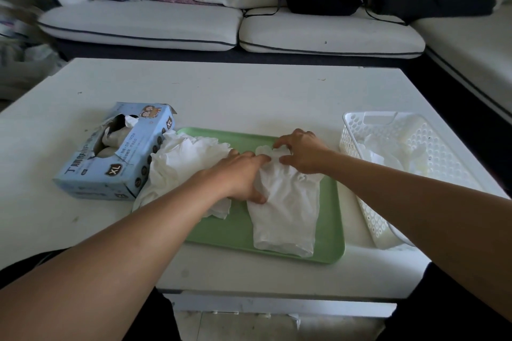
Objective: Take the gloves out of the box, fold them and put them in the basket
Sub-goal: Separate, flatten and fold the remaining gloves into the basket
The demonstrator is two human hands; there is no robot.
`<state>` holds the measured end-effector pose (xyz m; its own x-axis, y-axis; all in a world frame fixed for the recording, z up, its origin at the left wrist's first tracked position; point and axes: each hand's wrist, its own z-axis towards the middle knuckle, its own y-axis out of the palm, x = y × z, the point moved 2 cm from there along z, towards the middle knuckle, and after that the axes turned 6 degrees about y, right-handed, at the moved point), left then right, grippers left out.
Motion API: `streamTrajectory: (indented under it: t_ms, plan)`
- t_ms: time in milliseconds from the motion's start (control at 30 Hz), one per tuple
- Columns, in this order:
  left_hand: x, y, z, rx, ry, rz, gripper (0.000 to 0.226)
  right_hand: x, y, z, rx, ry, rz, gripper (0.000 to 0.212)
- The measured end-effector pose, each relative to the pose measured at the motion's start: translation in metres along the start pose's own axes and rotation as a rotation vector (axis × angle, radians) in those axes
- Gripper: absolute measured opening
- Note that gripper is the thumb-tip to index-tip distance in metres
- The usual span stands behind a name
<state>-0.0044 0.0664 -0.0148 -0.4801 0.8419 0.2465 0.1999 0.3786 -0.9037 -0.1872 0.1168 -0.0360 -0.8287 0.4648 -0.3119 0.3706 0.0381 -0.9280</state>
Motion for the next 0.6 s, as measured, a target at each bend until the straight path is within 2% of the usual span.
streamTrajectory:
  t_ms: [167,300,433,533,600]
  plan:
    - [-0.003,0.002,0.005,-0.033,0.012,0.013,0.088,0.001,-0.003,0.002,0.149,0.036,0.223,0.007]
    - [-0.001,0.002,0.006,-0.023,0.01,0.001,0.087,0.003,-0.012,0.0,0.28,0.061,0.204,0.007]
    - [0.001,0.001,0.006,0.018,0.025,-0.046,0.097,0.009,-0.01,0.002,0.244,0.114,0.163,0.004]
    - [0.002,0.001,0.006,-0.069,-0.017,-0.035,0.109,0.006,-0.012,0.001,0.226,0.124,0.185,0.034]
    - [0.002,0.0,0.005,-0.105,-0.034,-0.033,0.109,-0.001,-0.019,-0.003,0.233,0.09,0.183,0.043]
